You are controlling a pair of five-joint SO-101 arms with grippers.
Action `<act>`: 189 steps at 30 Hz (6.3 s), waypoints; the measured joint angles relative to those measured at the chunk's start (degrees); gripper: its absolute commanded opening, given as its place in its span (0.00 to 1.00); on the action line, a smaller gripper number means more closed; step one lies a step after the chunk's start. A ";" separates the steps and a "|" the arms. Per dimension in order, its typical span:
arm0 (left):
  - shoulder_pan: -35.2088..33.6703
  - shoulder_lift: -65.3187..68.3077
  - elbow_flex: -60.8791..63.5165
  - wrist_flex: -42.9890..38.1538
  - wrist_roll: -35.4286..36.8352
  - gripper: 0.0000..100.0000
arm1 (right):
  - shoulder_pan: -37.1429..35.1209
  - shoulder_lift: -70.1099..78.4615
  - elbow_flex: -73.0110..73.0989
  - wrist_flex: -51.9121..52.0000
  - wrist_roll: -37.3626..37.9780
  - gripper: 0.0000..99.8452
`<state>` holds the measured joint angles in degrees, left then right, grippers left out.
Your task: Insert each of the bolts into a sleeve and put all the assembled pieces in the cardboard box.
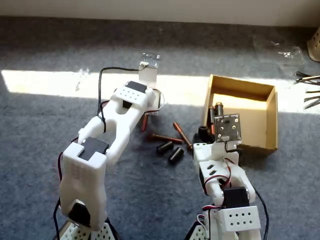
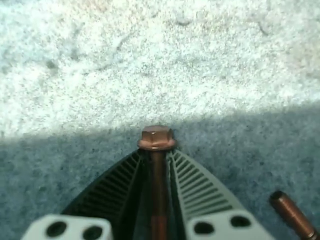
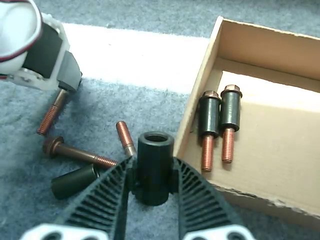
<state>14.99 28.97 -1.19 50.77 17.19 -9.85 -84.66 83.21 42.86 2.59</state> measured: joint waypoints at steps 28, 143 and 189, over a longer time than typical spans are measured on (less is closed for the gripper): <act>2.99 -22.33 -7.03 27.60 -13.71 0.01 | -6.33 0.00 11.08 -18.46 0.00 0.00; 8.62 -132.75 84.04 -42.02 -11.60 0.01 | -29.80 -19.78 12.48 -29.63 4.22 0.01; 12.22 -132.75 84.04 -37.98 -5.54 0.01 | -29.98 -19.78 12.48 -27.87 8.97 0.01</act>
<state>27.21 -103.78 82.86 12.79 11.65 -39.82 -104.44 95.69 14.99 11.56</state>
